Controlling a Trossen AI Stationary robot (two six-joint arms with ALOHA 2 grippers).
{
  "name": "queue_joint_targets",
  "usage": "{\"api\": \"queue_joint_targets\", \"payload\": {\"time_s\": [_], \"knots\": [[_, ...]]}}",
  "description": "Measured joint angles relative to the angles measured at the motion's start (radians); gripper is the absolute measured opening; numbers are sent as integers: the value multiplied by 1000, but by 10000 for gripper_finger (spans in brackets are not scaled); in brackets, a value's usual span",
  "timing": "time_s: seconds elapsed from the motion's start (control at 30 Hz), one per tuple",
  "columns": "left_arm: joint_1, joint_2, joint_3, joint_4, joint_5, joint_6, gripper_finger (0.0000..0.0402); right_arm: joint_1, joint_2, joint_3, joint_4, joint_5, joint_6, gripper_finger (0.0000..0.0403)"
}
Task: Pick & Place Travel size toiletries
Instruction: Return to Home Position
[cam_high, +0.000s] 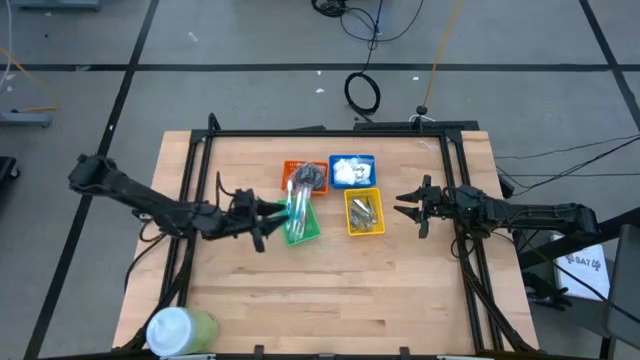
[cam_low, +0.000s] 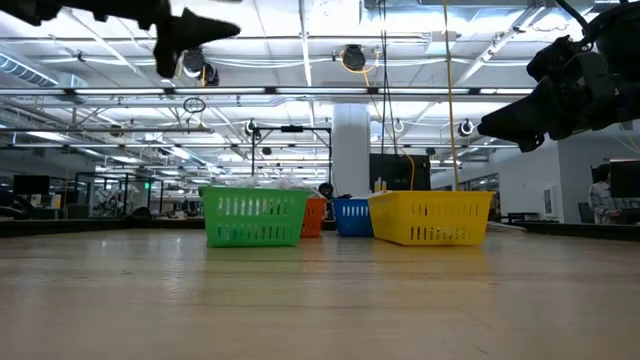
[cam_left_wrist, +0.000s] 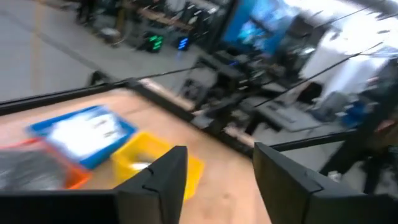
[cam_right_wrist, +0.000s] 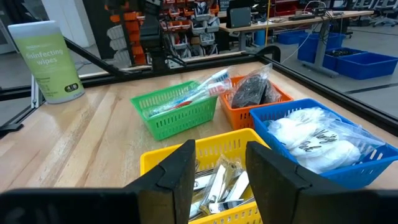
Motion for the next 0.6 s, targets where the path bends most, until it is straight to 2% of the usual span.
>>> {"api": "queue_joint_targets", "payload": {"time_s": [0.13, 0.23, 0.37, 0.6], "knots": [[10, -107, 0, -175, -54, -1, 145, 0, 0, 0, 0, 0, 0, 130], [13, -181, 0, -214, -53, 121, 116, 0, 0, 0, 0, 0, 0, 130], [13, -257, 0, -317, 50, 328, 83, 0, 0, 0, 0, 0, 0, 130], [89, -363, 0, -560, 241, 330, 15, 0, 0, 0, 0, 0, 0, 130]]}}
